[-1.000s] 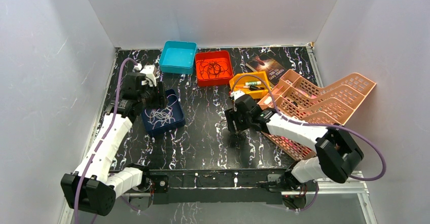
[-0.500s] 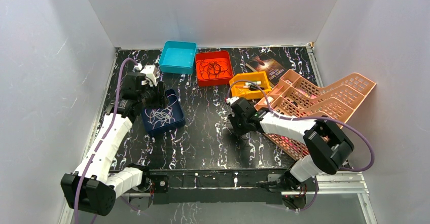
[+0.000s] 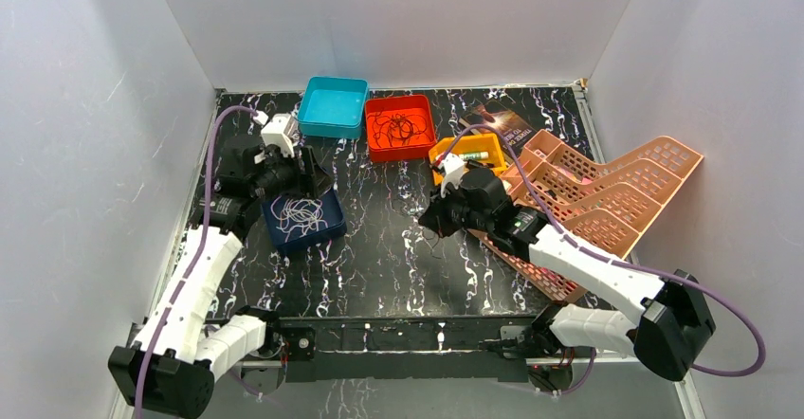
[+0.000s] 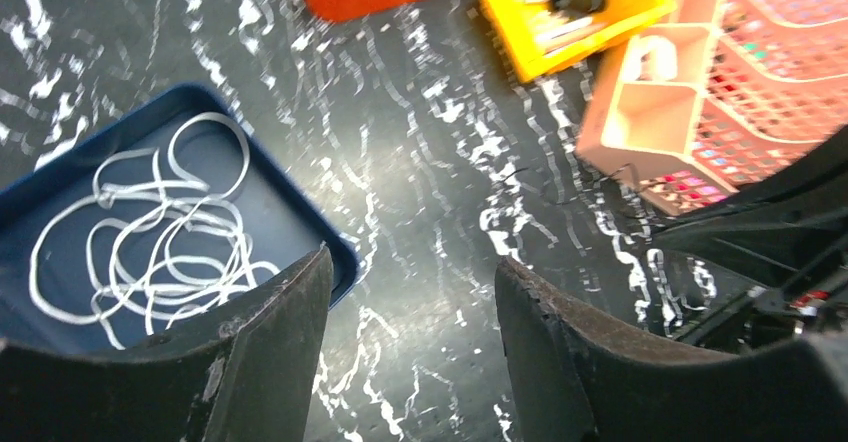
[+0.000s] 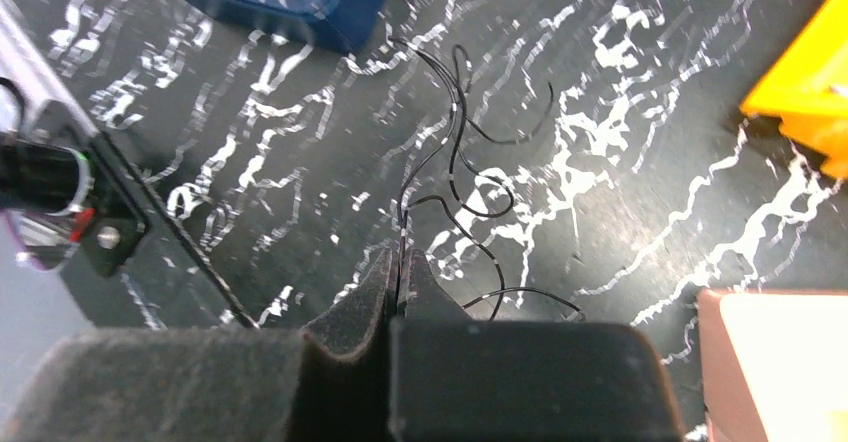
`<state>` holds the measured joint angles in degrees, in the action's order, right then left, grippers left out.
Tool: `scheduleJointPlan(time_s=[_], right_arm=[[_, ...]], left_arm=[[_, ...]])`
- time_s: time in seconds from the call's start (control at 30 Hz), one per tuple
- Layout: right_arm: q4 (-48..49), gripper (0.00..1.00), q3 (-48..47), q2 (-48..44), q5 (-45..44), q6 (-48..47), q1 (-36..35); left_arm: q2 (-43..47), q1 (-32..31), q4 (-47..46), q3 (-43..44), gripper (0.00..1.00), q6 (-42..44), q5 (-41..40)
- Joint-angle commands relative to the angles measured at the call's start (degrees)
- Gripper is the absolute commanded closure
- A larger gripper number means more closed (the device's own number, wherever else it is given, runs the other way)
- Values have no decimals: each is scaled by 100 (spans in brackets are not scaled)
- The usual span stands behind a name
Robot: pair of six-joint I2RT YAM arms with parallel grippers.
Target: Untangle the cables
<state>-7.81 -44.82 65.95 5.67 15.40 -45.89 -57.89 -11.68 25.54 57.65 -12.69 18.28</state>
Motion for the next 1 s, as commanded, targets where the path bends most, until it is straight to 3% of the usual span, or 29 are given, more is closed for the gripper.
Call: scheduleJointPlan(time_s=[0.0,0.13,0.33,0.47,0.97], right_arm=[[788,100,-167,-244,617,380,-12],[1131,100,-282,-232,1360,221,-14],[1563,100,-335,-222,2090,154,-17],[2154,100,-315,-267,2232,468,-17],[3453,100,-785,313,2757,1177,-17]], left_arm=[[522,40,-1047,-122,38,-116,958],[692,35,-1805,-293,29,-217,1353],[491,38,-2758,-362,21,-730,2703],[325,36,-2930,-375,14,-834,3116],[355,-70,-4508,-1073,11,-1997,4022]])
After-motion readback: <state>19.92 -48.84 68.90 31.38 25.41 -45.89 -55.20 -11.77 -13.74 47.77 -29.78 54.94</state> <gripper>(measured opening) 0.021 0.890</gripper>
